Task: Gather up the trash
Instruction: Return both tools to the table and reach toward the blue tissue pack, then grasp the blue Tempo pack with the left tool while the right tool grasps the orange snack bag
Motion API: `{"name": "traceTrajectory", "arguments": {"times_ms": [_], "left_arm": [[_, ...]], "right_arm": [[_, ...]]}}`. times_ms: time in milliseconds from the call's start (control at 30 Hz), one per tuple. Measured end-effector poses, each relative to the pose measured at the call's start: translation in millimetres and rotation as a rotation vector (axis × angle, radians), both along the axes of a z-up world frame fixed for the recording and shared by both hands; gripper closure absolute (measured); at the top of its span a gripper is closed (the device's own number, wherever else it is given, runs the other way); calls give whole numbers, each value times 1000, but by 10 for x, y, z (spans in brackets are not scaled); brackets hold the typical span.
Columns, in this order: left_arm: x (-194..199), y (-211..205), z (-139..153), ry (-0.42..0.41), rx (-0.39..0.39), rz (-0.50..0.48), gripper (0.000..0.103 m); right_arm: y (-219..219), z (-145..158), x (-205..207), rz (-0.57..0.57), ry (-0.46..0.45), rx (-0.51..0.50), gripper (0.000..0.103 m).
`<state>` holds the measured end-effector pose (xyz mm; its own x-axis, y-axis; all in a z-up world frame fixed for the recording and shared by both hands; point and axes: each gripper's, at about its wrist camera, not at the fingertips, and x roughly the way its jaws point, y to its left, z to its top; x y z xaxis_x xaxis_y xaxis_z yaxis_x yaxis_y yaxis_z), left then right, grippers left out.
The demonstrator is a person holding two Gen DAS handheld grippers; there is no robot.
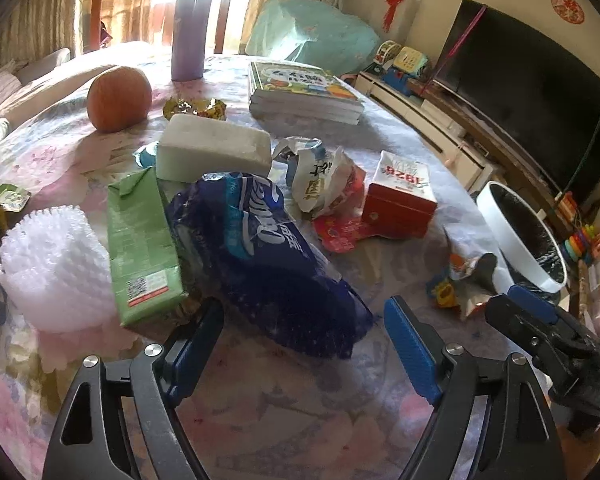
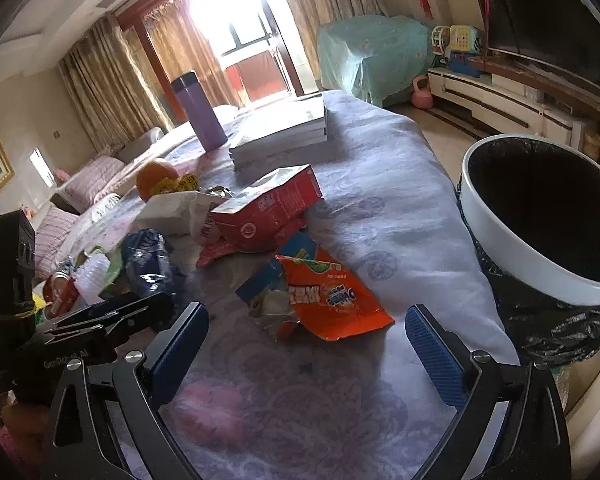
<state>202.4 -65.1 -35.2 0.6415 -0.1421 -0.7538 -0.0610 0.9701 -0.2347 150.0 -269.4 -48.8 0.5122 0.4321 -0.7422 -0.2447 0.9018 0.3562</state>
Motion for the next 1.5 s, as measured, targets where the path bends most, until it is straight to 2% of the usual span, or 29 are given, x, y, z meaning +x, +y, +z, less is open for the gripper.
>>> {"name": "traceTrajectory", "arguments": {"times_ms": [67,133,200,233,267,300,367,433,467,500,1033,1500], "left_arm": [[53,2,-43,10,6,9,21],[101,12,-79,12,10,21,22],[133,10,-106,10,13,22,24],[148,5,-117,5,15,18,32],[149,-3,-121,3,16,11,37],[156,-13,-126,-1,14,0,39],[149,-24,-128,-9,7,-18,50],[129,-49,-127,-12,0,-42,54],[115,-63,-125,-13,-6,-55,67],[103,-90,-126,-9,-9,-70,66],[4,-493,38,-57,-9,-271,67],[66,-828,113,-68,13,-364,68]], "right_arm": [[21,-35,39,5,10,-18,5],[47,-55,66,10,15,-30,16],[49,-91,98,12,32,-40,47],[46,-109,109,12,41,-40,56],[31,-124,118,8,50,-41,70],[8,-130,116,12,53,-26,75],[-8,-89,79,19,34,-21,83],[-22,-47,33,22,15,-19,89],[-32,-29,14,21,10,-11,93],[-57,-18,-1,19,9,1,97],[-580,257,-216,-99,-56,62,101],[-928,316,-283,-174,-80,79,103]]}}
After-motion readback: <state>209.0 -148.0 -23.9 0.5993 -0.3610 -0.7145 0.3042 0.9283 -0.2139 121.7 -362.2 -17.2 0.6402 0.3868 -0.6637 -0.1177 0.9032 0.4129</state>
